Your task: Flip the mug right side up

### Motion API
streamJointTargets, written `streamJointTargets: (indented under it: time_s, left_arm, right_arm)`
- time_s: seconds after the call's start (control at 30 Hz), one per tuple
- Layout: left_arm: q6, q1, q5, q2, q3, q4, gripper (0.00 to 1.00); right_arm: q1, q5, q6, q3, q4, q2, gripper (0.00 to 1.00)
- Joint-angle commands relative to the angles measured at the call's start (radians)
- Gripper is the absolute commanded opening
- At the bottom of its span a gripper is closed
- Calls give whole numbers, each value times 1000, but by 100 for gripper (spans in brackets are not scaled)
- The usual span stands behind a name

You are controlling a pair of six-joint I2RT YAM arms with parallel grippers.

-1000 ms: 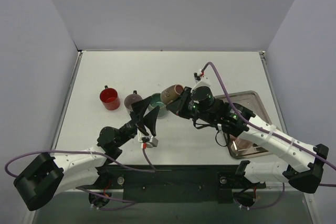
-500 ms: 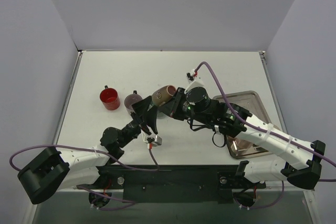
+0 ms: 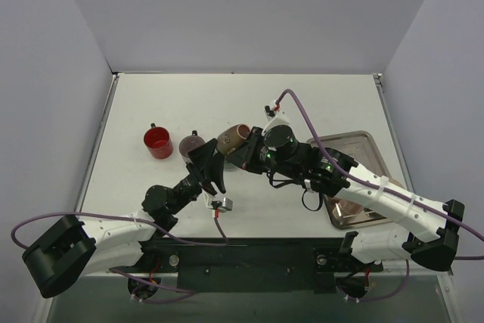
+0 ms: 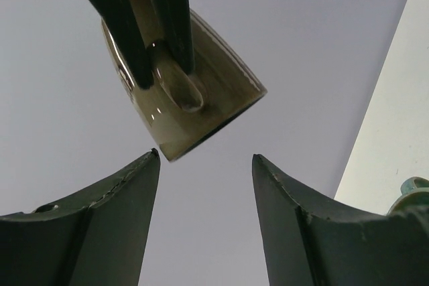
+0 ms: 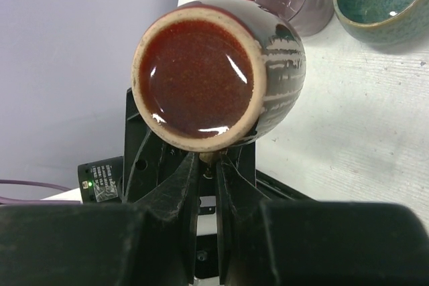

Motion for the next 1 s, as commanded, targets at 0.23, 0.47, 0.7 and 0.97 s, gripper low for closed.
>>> streamJointTargets:
  time_s: [0.23,0.47,0.7,0.97]
  left_arm:
    - [80,-25,-33,55,59,350,64]
    - [69,-23,-53,33,76,350,61]
    - [67,-25,-7,6,48,349,56]
    - [64,-25,60,-36,15,350,52]
  right_arm:
    - [10,-39,34,10,123,-7,0]
    - [10,-10,29,2,109,2,0]
    - [-14,-45,49,5,149,24,0]
    - [-59,-142,104,-33,228,50,0]
